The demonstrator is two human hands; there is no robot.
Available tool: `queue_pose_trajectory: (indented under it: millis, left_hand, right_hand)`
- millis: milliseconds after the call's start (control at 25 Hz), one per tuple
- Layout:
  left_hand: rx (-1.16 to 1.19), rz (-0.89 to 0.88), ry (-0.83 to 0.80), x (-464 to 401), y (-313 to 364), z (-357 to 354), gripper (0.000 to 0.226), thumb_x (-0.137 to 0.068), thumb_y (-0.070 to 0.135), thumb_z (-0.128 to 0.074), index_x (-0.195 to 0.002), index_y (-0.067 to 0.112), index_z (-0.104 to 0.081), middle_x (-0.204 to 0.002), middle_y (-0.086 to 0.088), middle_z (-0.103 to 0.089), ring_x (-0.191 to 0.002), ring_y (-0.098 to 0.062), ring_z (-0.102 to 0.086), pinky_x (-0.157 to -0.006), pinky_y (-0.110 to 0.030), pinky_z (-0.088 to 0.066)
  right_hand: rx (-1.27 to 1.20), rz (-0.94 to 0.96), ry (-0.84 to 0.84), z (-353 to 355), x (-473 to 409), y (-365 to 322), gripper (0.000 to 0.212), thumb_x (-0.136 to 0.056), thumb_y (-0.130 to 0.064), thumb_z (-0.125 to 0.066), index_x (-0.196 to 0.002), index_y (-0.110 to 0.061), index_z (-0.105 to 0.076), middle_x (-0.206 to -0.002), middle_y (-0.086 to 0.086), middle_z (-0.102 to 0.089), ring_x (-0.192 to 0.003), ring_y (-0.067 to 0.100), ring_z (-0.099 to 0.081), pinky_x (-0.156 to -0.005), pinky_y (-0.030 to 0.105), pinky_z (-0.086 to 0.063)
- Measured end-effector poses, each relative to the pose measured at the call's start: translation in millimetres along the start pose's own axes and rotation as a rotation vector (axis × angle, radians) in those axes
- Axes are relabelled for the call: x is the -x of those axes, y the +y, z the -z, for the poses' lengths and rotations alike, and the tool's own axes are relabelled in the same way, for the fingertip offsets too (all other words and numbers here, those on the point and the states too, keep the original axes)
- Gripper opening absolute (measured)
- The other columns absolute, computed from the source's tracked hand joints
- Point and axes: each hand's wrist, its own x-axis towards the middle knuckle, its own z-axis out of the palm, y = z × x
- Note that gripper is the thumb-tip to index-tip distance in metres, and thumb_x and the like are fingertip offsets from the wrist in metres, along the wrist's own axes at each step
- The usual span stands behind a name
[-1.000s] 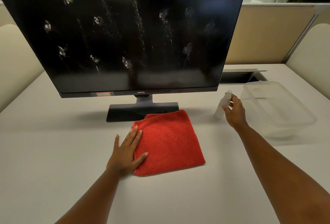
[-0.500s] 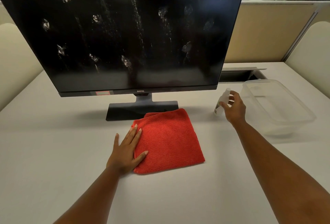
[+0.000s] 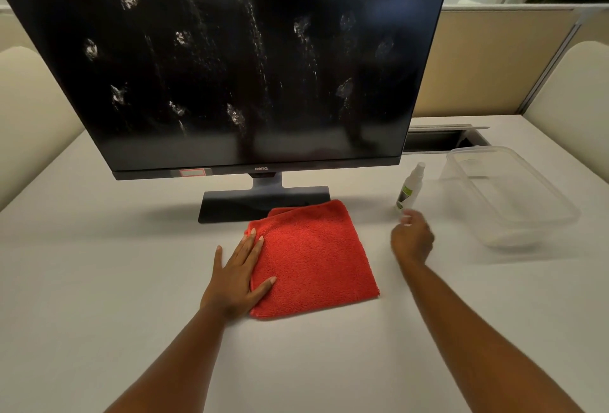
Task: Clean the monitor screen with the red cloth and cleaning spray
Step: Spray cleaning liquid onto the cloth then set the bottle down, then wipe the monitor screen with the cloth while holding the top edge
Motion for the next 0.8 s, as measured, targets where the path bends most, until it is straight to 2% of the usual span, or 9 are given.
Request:
queue_pose_trajectory:
  millis: [120, 200, 280, 360, 440, 520, 680, 800]
  left_hand:
    - [0.007, 0.002, 0.013, 0, -1, 0, 0.089, -0.069, 0.078, -0.007, -0.137, 0.026, 0.017, -0.146, 0.010, 0.018, -0.141, -0.010, 0.007, -0.111, -0.046, 0.018]
    - [0.021, -0.002, 0.027, 0, -1, -1, 0.092, -0.067, 0.082, -0.004, -0.137, 0.026, 0.017, -0.146, 0.010, 0.017, -0.139, -0.008, 0.008, -0.111, -0.045, 0.018]
    - [0.019, -0.001, 0.036, -1, -2, -2, 0.091, -0.068, 0.080, -0.006, -0.137, 0.027, 0.018, -0.146, 0.010, 0.017, -0.139, -0.008, 0.007, -0.111, -0.045, 0.018]
    - [0.018, 0.004, 0.045, -1, -3, -3, 0.087, -0.069, 0.076, -0.007, -0.137, 0.027, 0.019, -0.148, 0.010, 0.015, -0.140, -0.008, 0.006, -0.110, -0.044, 0.018]
    - [0.027, 0.003, 0.062, -2, -3, -4, 0.086, -0.070, 0.076, -0.007, -0.136, 0.028, 0.020, -0.149, 0.010, 0.014, -0.139, -0.007, 0.007, -0.110, -0.044, 0.018]
    - [0.062, 0.006, 0.082, -3, -2, -5, 0.085, -0.074, 0.073, -0.011, -0.138, 0.026, 0.018, -0.148, 0.011, 0.013, -0.137, -0.004, 0.010, -0.111, -0.044, 0.017]
    - [0.187, 0.041, 0.170, 1, -3, -6, 0.074, -0.083, 0.059, -0.018, -0.142, 0.024, 0.010, -0.154, 0.006, 0.006, -0.134, 0.000, 0.015, -0.112, -0.035, 0.016]
    - [0.207, 0.044, 0.219, 6, -16, -1, 0.061, -0.093, 0.047, -0.023, -0.140, 0.027, 0.010, -0.155, 0.004, 0.006, -0.137, -0.003, 0.012, -0.111, -0.033, 0.015]
  right_hand:
    - [0.187, 0.140, -0.329, -22, 40, -7, 0.038, -0.091, -0.021, -0.050, -0.127, -0.009, -0.049, -0.122, 0.015, -0.060, -0.115, 0.032, -0.053, -0.095, 0.036, -0.040]
    - [0.249, 0.171, -0.456, -31, 53, -16, 0.048, -0.089, -0.033, -0.054, -0.128, -0.006, -0.046, -0.123, 0.016, -0.059, -0.115, 0.033, -0.053, -0.096, 0.037, -0.041]
    - [0.218, 0.049, -0.556, -33, 56, -25, 0.050, -0.081, -0.035, -0.065, -0.119, -0.003, -0.052, -0.118, 0.015, -0.061, -0.108, 0.032, -0.056, -0.093, 0.040, -0.046]
    - [0.026, -0.175, -0.710, -24, 54, -35, 0.053, -0.073, -0.029, -0.075, -0.113, 0.000, -0.055, -0.113, 0.015, -0.062, -0.098, 0.030, -0.059, -0.087, 0.040, -0.048]
    - [-0.109, -0.366, -0.848, -9, 52, -46, 0.056, -0.069, -0.024, -0.078, -0.114, -0.001, -0.054, -0.108, 0.014, -0.060, -0.090, 0.029, -0.057, -0.080, 0.040, -0.047]
    - [-0.176, -0.444, -0.958, 4, 54, -54, 0.050, -0.070, -0.024, -0.075, -0.113, -0.005, -0.057, -0.103, 0.013, -0.062, -0.087, 0.029, -0.058, -0.076, 0.039, -0.048]
    - [-0.385, -0.422, -1.012, 15, 76, -68, 0.041, -0.060, -0.024, -0.070, -0.098, -0.010, -0.064, -0.094, 0.014, -0.065, -0.086, 0.030, -0.059, -0.072, 0.037, -0.048]
    - [-0.488, -0.337, -0.892, 17, 100, -87, 0.037, -0.071, -0.019, -0.068, -0.105, -0.008, -0.059, -0.096, 0.014, -0.063, -0.087, 0.031, -0.059, -0.069, 0.037, -0.048]
